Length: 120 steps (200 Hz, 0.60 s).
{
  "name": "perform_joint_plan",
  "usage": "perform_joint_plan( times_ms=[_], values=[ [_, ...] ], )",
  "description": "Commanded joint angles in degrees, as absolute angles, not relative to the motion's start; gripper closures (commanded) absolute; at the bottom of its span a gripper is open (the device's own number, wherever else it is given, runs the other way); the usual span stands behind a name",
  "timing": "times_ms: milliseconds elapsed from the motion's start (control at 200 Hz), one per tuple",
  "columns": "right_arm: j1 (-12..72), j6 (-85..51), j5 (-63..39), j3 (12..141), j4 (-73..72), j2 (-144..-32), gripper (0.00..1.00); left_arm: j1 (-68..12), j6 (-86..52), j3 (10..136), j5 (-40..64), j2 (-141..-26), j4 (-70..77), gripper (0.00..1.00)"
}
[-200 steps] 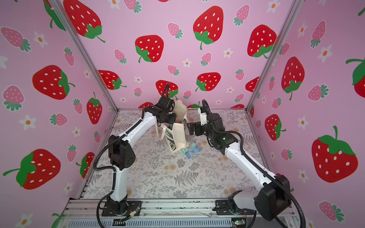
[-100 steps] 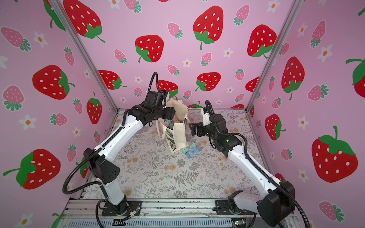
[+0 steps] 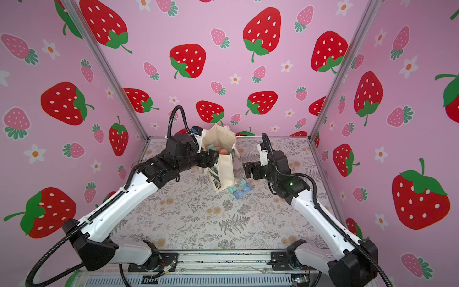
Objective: Put the hourglass into the canvas bag
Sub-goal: Place the hourglass in the canvas bag, then pick up the hourglass from the center of the board.
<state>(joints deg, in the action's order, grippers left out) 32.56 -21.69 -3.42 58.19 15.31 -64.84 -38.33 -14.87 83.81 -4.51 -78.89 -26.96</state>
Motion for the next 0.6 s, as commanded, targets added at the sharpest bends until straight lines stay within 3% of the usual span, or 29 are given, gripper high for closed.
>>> perform_joint_plan(
  times_ms=[0, 305, 595],
  values=[
    [32.1, -23.1, -2.0, 56.3, 19.4, -62.5, 0.01, -42.1, -15.9, 79.1, -7.5, -76.1, -23.8, 0.18],
    [31.6, -25.1, -0.1, 49.5, 26.2, -57.5, 0.01, -51.9, -16.8, 65.6, -8.1, -74.1, -17.4, 0.19],
    [30.8, -29.1, -2.3, 42.7, 27.6, -55.4, 0.01, -54.1, -15.2, 61.4, -5.8, -84.8, -9.3, 0.21]
  ],
)
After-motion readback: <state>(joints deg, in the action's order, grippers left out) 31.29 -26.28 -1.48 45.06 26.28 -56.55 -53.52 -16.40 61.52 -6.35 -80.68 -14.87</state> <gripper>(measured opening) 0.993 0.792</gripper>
